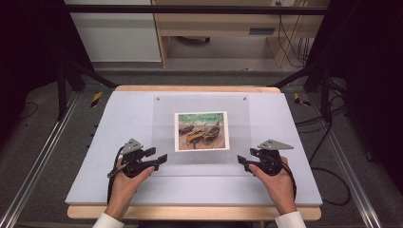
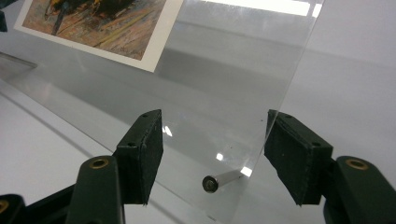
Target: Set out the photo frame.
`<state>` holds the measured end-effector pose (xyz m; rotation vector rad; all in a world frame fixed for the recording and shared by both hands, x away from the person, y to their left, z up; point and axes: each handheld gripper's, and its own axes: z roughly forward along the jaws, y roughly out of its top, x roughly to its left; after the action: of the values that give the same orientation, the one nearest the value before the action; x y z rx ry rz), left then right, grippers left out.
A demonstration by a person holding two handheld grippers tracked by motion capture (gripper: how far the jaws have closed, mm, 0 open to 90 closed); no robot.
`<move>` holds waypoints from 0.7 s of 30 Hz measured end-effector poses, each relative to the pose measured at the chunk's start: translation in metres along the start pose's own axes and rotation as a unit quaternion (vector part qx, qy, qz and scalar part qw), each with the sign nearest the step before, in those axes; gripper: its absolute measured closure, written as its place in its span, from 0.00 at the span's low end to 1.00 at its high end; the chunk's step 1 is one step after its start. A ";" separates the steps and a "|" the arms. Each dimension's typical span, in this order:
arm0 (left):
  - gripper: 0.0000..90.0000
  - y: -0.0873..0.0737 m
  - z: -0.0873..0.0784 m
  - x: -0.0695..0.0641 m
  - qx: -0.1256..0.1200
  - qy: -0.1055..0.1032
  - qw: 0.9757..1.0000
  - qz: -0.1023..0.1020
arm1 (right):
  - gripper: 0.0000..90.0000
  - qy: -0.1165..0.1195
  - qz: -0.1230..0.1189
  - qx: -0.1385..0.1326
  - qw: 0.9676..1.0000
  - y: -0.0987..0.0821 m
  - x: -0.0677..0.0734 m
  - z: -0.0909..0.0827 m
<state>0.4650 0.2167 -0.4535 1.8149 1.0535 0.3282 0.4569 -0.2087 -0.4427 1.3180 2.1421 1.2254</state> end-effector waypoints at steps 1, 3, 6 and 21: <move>0.40 0.000 0.000 0.000 0.000 0.000 1.000 0.001 | 0.43 0.000 0.001 0.001 1.000 0.000 0.000 0.000; 0.40 -0.001 -0.001 -0.002 0.000 0.002 1.000 0.000 | 0.43 -0.003 0.001 0.001 1.000 -0.001 0.001 -0.001; 0.41 -0.003 -0.002 -0.003 0.000 0.005 1.000 0.004 | 0.45 -0.006 -0.002 0.000 1.000 -0.002 0.002 -0.002; 0.52 -0.015 -0.014 -0.012 0.004 0.020 1.000 0.003 | 0.60 -0.022 0.003 -0.001 1.000 -0.013 0.009 -0.015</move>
<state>0.4412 0.2180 -0.4566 1.8257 1.0788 0.3646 0.4359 -0.2109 -0.4433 1.3379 2.1070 1.1898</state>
